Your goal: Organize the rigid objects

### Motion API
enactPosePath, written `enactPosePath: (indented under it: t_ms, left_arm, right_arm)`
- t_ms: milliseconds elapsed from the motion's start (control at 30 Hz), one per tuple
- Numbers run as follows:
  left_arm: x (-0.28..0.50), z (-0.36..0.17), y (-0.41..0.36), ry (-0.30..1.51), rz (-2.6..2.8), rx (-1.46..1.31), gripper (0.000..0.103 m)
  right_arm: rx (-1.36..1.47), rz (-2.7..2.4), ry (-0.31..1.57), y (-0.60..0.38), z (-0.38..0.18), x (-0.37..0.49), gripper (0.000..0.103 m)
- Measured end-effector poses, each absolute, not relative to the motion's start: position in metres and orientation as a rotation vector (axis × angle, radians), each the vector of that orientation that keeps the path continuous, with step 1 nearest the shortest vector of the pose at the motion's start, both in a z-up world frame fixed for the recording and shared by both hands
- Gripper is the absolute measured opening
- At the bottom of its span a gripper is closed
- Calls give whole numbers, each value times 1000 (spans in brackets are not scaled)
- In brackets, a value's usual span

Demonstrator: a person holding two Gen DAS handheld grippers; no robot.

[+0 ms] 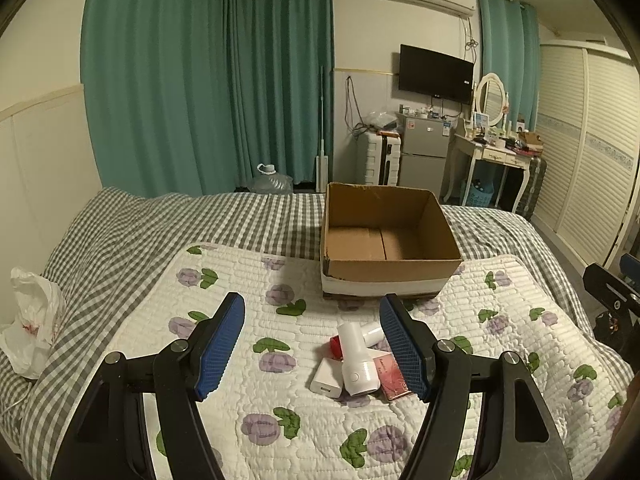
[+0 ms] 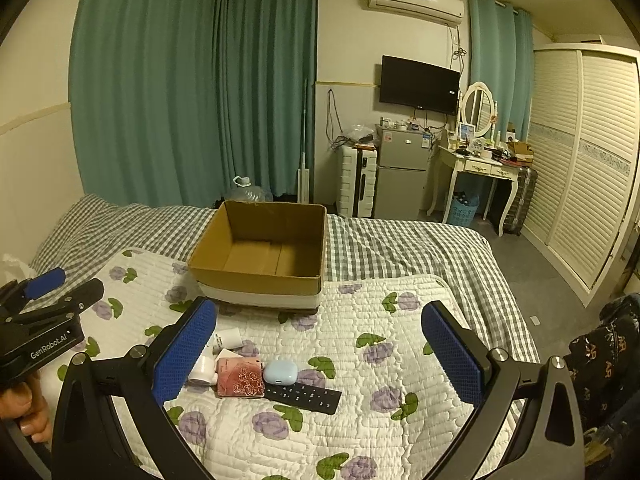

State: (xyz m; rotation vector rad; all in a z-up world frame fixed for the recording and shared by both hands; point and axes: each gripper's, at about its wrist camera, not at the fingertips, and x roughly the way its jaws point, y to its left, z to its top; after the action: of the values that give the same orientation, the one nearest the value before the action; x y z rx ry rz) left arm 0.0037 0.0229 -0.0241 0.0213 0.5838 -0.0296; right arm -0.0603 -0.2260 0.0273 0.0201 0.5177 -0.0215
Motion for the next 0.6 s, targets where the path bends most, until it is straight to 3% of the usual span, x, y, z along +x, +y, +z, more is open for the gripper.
enactPosePath:
  t_ms: [600]
  left_arm:
    - [7, -31, 11, 558, -36, 39, 73]
  right_arm:
    - [23, -21, 520, -230, 26, -58, 103]
